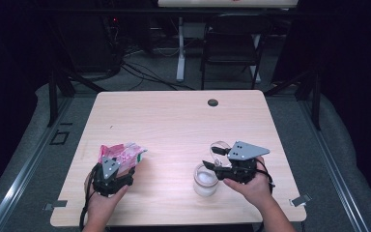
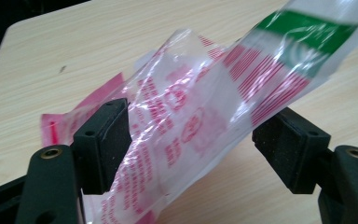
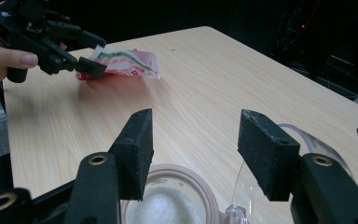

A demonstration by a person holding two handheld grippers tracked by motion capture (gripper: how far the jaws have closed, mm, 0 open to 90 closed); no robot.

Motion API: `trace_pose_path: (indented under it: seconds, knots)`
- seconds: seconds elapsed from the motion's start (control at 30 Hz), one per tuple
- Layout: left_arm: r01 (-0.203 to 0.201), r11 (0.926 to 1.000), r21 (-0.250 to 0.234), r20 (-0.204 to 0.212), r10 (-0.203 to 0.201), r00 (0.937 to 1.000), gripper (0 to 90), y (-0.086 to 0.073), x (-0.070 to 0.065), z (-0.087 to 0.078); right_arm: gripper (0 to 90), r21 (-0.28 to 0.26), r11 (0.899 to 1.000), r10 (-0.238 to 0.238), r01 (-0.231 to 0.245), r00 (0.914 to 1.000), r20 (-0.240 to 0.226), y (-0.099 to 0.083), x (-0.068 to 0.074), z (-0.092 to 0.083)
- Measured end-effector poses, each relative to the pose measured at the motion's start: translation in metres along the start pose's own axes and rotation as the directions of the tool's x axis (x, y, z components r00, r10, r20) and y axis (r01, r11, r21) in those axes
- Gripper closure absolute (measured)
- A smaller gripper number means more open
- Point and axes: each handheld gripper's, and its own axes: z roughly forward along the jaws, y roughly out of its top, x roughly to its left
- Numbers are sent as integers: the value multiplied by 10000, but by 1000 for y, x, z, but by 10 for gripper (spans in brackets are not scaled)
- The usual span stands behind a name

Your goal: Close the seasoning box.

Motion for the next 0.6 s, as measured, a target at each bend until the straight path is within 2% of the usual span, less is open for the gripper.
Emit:
trace_pose_path:
  seconds: [0.27,0.4,0.6]
  knots:
    - [-492,9988,5,432,491,9979,278,3,-20,2,460,-72,9999,74,-74,10000,49,2,0,-3]
    - [-661,9978,-25,680,661,9955,281,4,-28,3,465,-182,9995,265,-264,9996,76,4,0,-5]
    - [-888,9960,-48,853,889,9924,308,5,-37,3,456,64,9987,510,-510,9987,-22,3,-3,-3]
